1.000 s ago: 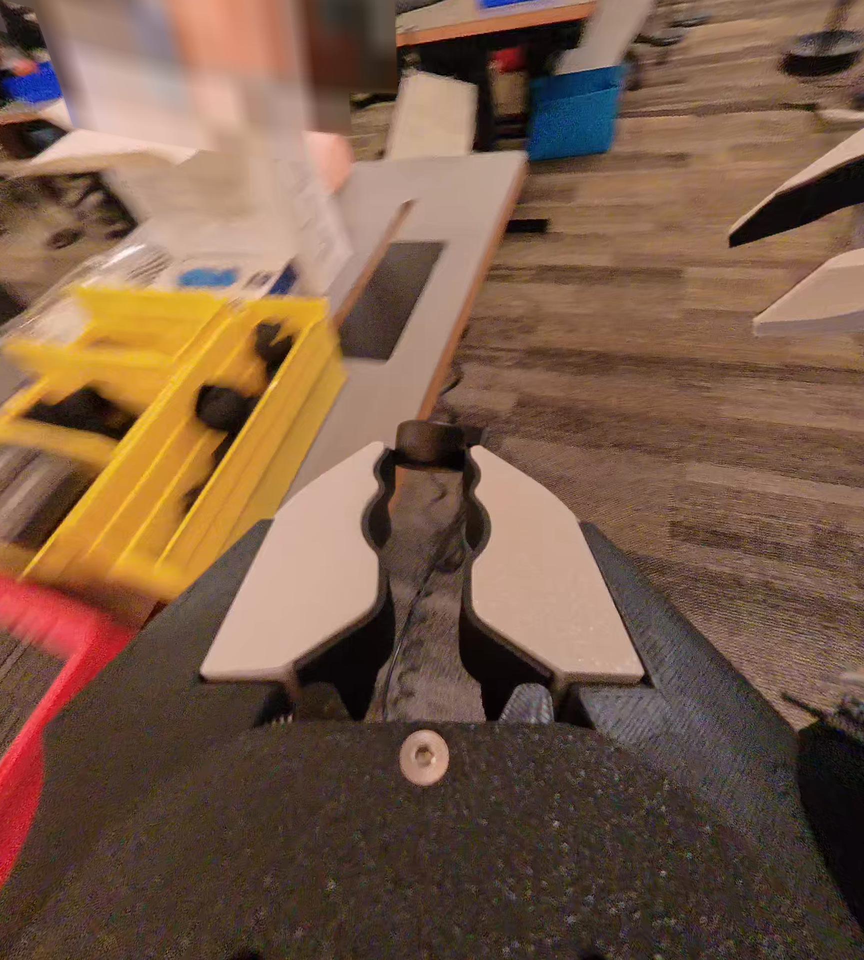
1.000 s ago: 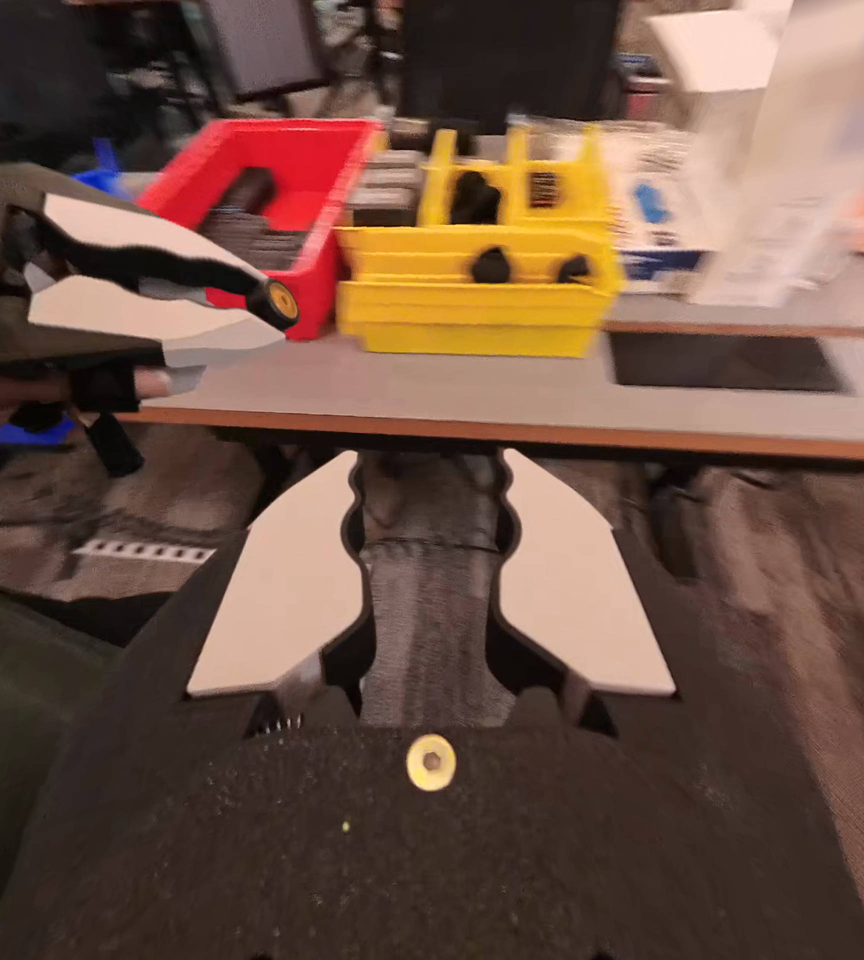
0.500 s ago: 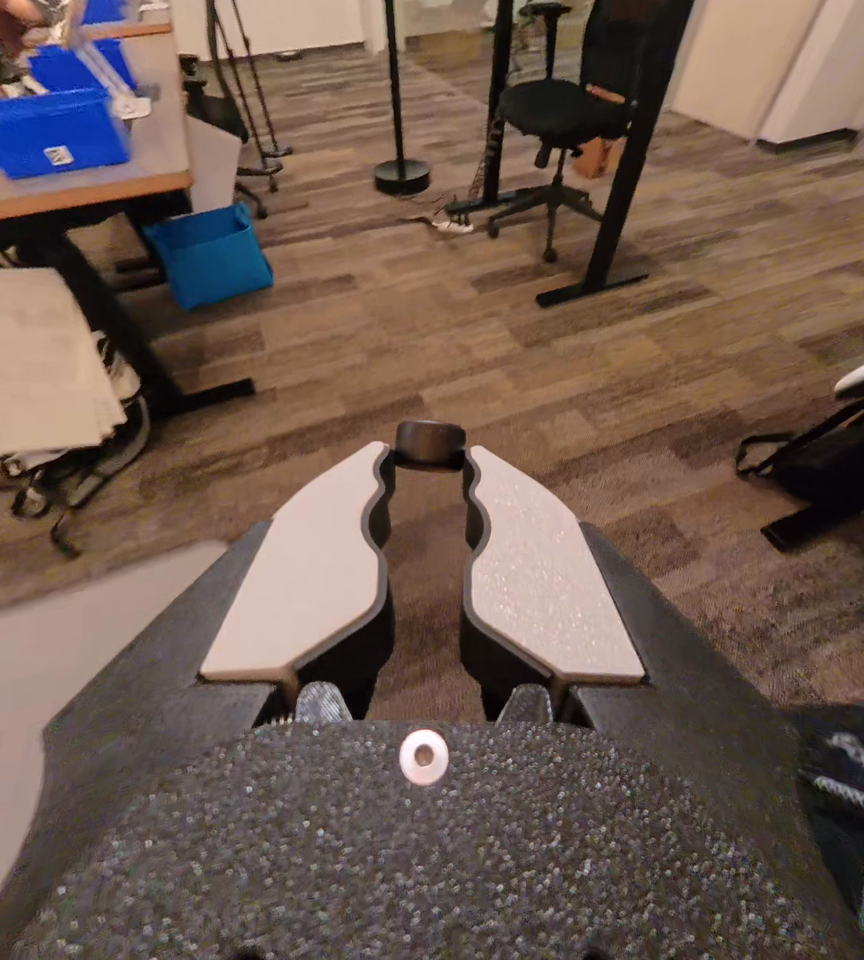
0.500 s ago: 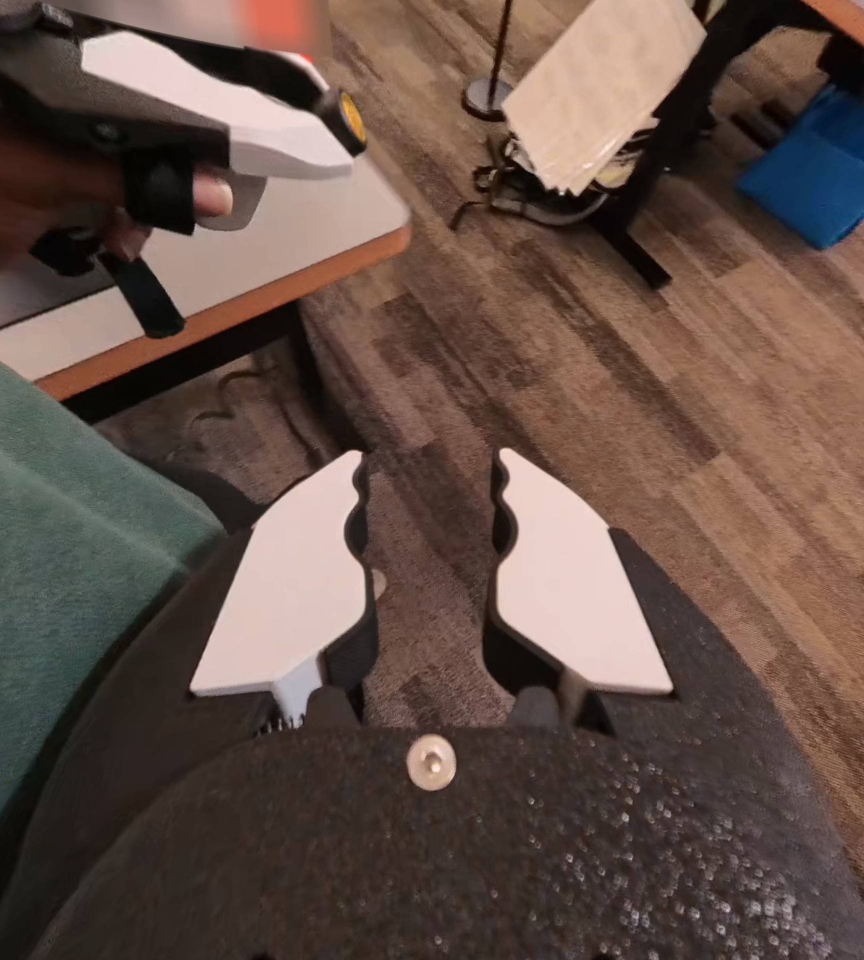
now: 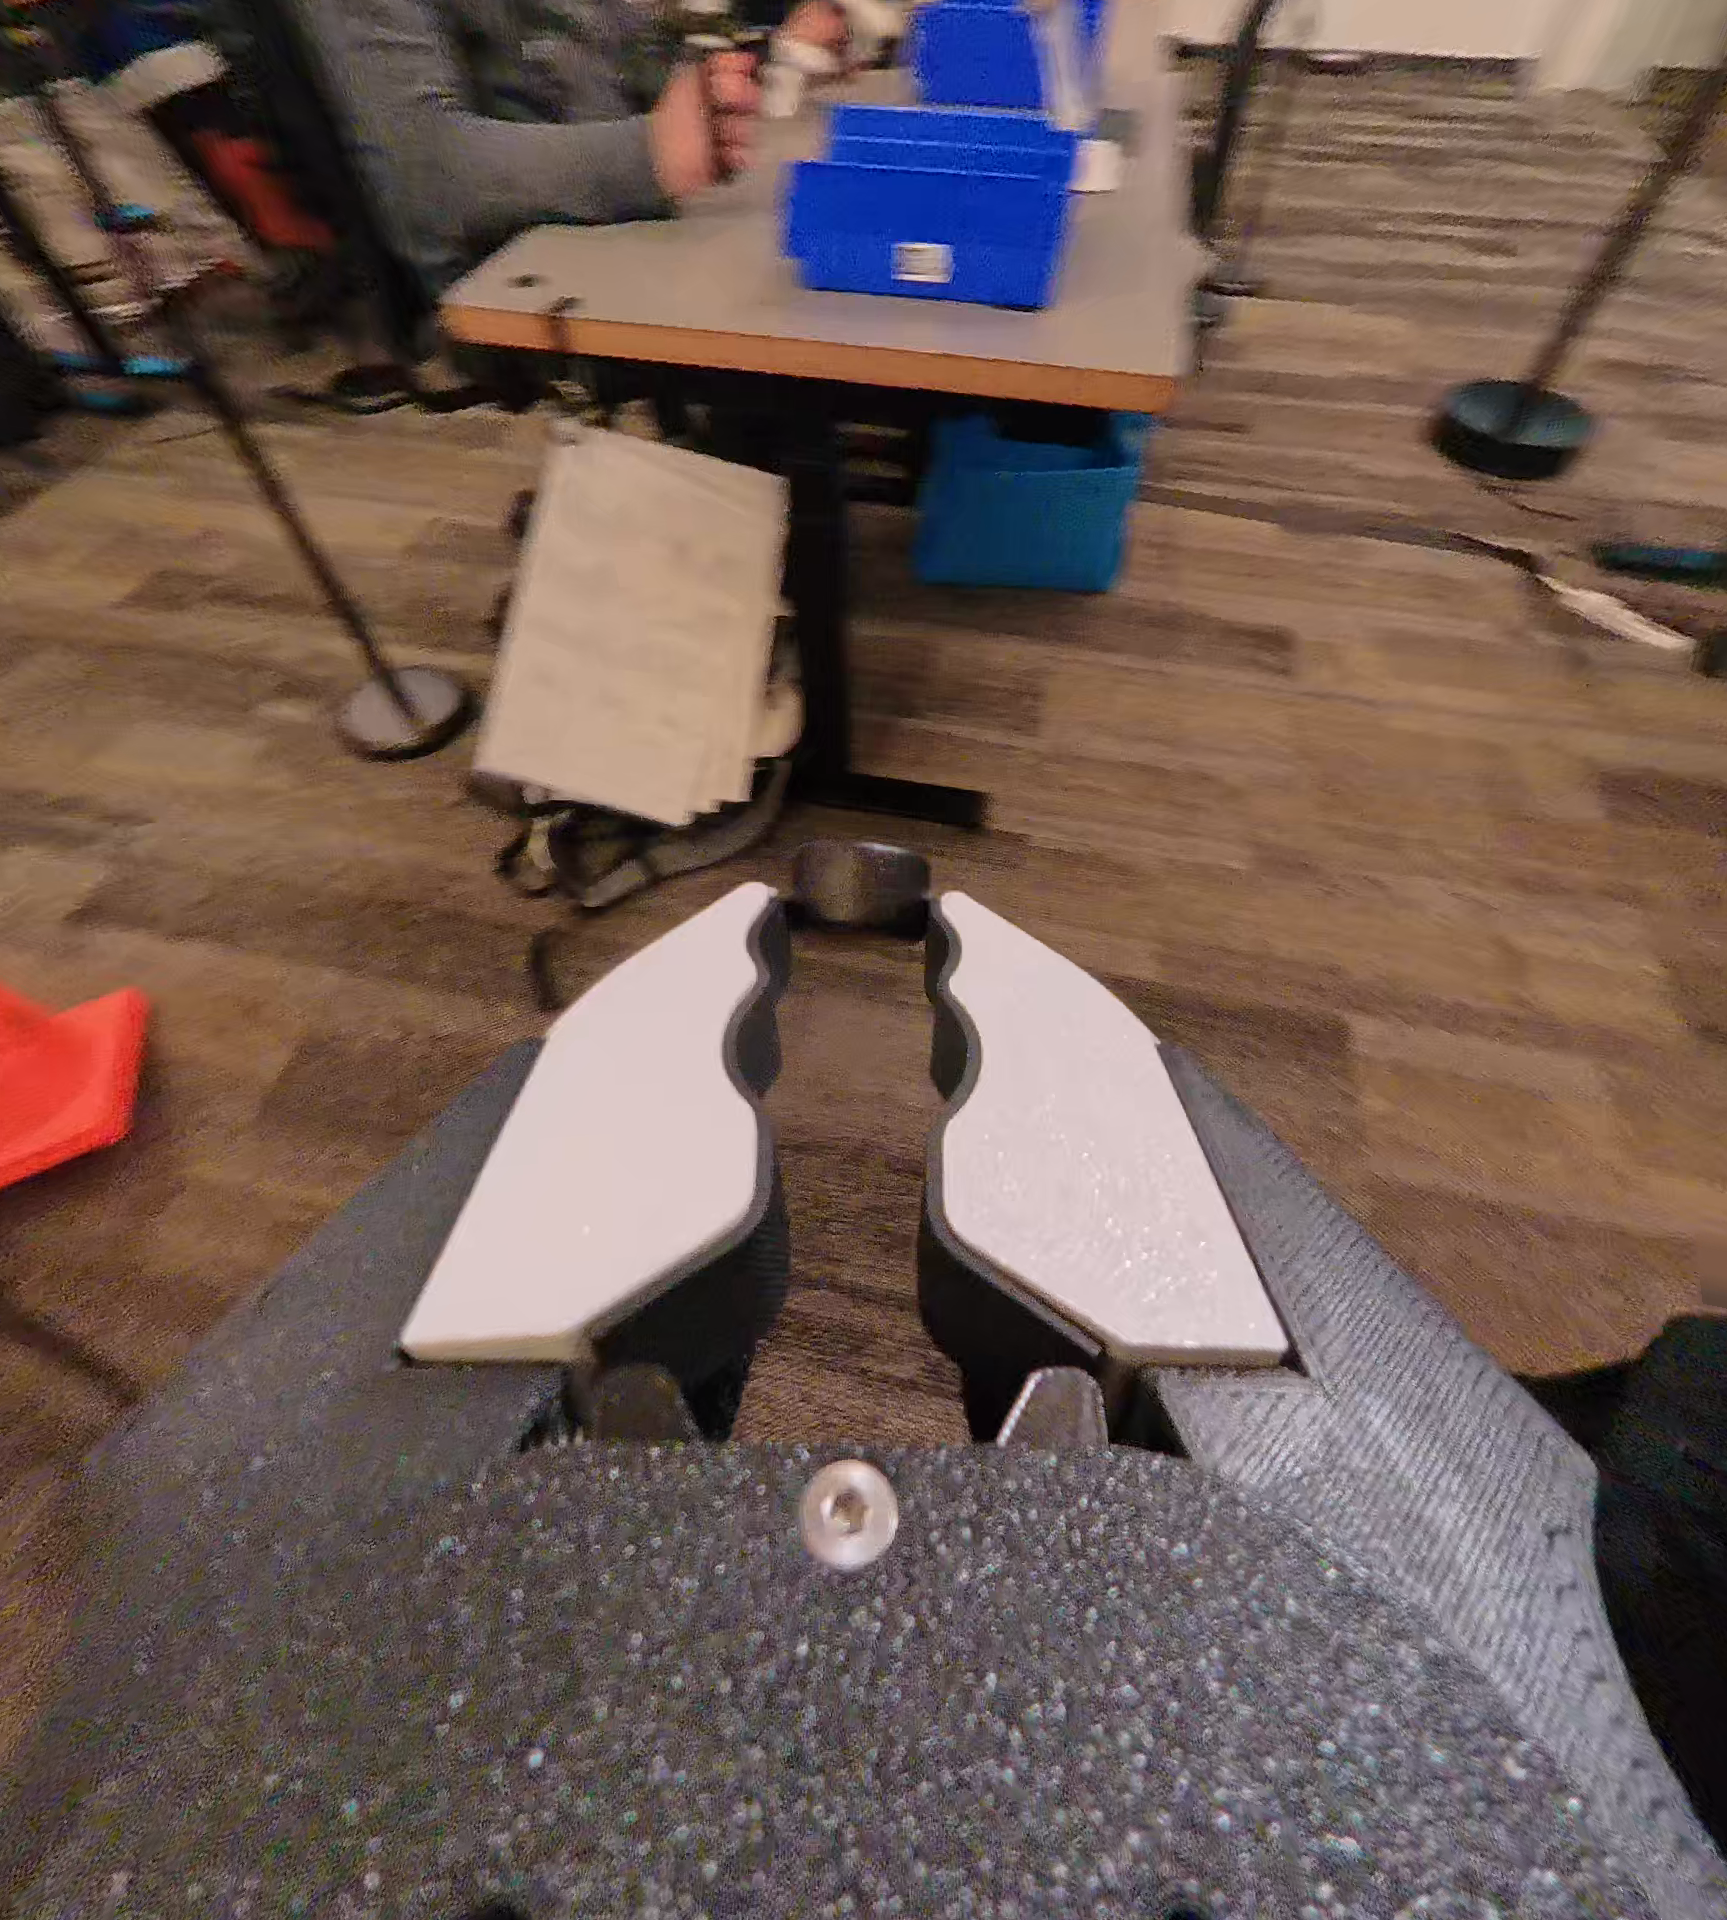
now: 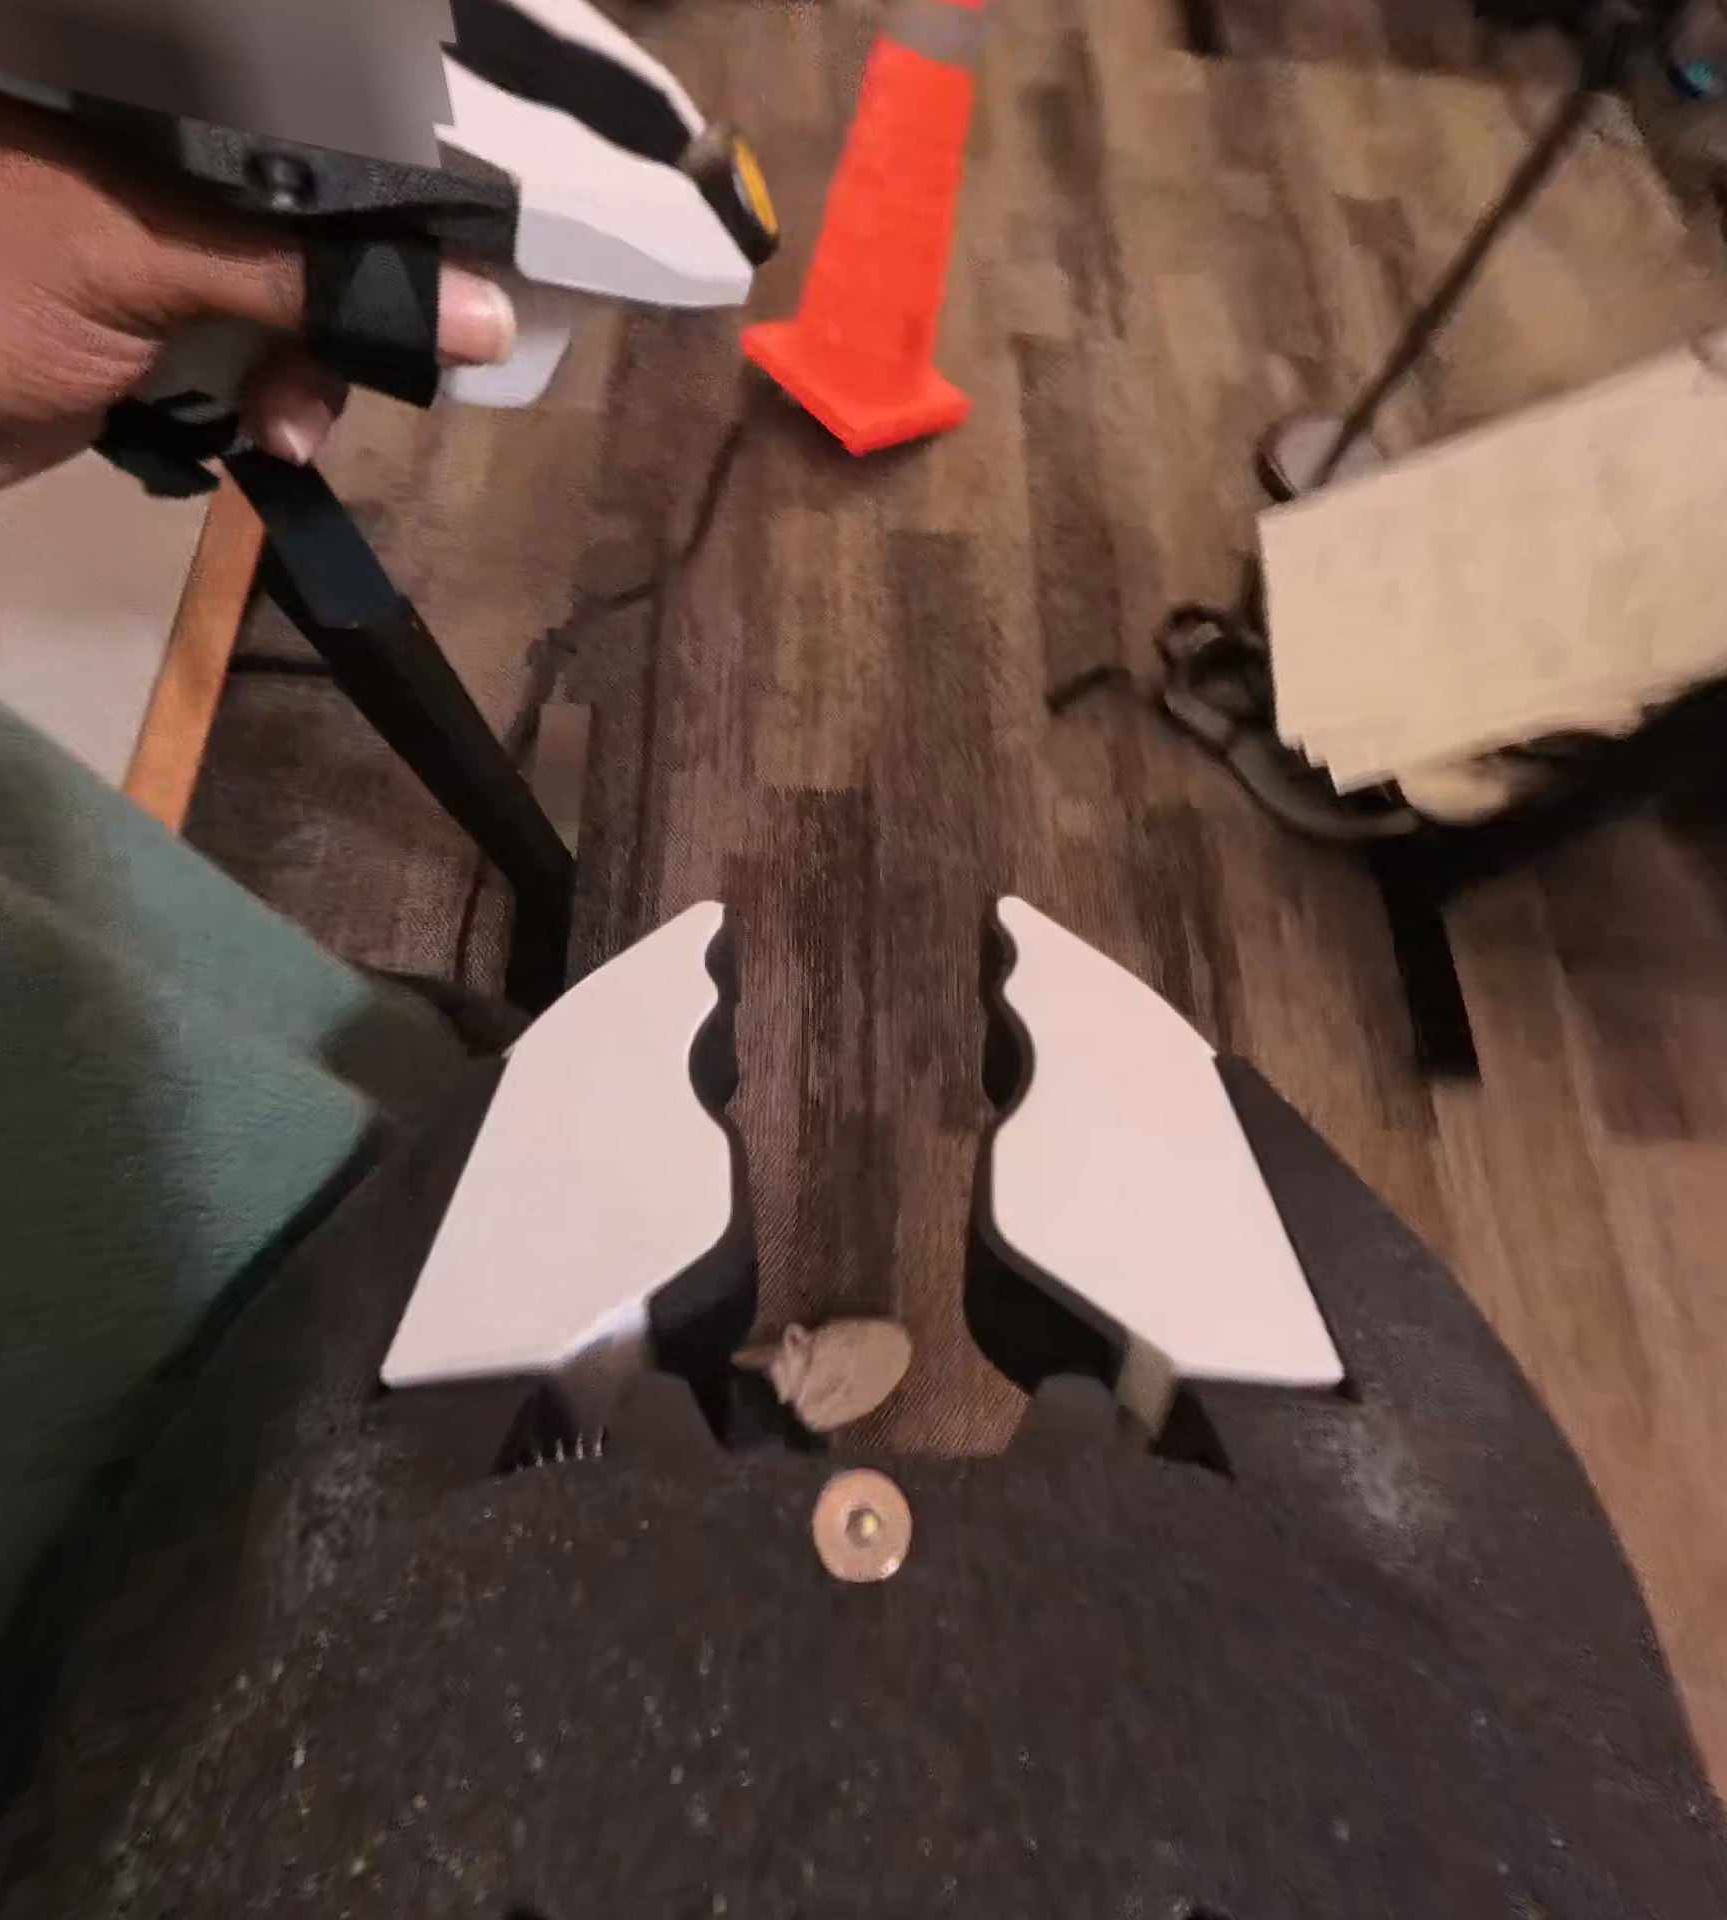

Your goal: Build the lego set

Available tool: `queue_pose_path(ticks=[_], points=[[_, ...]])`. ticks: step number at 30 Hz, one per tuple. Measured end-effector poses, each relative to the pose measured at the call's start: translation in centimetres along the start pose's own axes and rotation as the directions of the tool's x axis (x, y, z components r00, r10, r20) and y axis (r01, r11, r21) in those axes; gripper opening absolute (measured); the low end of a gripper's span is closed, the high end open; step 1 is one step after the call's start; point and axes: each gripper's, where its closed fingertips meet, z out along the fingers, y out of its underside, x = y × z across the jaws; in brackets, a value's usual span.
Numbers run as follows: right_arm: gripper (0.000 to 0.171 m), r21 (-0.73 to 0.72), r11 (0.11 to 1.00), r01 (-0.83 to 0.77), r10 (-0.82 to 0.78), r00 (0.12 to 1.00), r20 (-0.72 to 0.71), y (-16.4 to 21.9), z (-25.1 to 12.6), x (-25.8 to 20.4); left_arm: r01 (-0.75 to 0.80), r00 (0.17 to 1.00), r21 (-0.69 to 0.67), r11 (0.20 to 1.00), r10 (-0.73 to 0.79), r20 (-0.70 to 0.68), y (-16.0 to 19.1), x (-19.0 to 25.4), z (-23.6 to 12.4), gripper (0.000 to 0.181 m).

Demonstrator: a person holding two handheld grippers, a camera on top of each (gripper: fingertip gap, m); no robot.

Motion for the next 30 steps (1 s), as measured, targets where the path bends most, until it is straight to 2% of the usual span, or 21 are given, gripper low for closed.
queue_pose_path(ticks=[5,9,12,15,19,21,26,30], points=[[0.045,0.06,0.993,0.102,-0.112,0.974,0.196,-10.1,10.0,9.0,0.128,0.943,-0.007,0.992,-0.119,0.31,-3.6,-11.7,2.4,0.025],[0.045,0.143,0.977,0.161,-0.192,0.952,0.239,-17.9,20.4,14.3,0.217,0.832,0.05,0.975,-0.211,0.513,-3.1,-22.4,4.7,0.025],[0.045,0.194,0.955,0.225,-0.27,0.928,0.255,-24.4,29.1,16.7,0.277,0.741,0.13,0.952,-0.297,0.602,-2.4,-31.7,7.0,0.025],[0.044,0.197,0.94,0.278,-0.325,0.905,0.273,-31.5,37.3,17.6,0.299,0.674,0.187,0.936,-0.345,0.653,-3.9,-41.5,8.4,0.025],[0.044,0.227,0.915,0.332,-0.397,0.839,0.372,-41.5,47.5,15.6,0.312,0.557,0.277,0.909,-0.411,0.721,-6.9,-52.5,6.9,0.025],[0.044,0.261,0.891,0.371,-0.451,0.778,0.438,-45.7,52.2,13.4,0.315,0.509,0.275,0.908,-0.406,0.759,-6.9,-56.9,5.6,0.025],[0.045,0.322,0.842,0.433,-0.536,0.597,0.598,-53.8,65.2,5.8,0.359,0.332,0.258,0.897,-0.381,0.863,-3.1,-66.8,1.2,0.025],[0.045,0.438,0.764,0.474,-0.634,0.422,0.648,-61.4,75.4,-2.2,0.405,0.094,0.322,0.856,-0.389,0.916,0.5,-74.9,-4.9,0.025]])
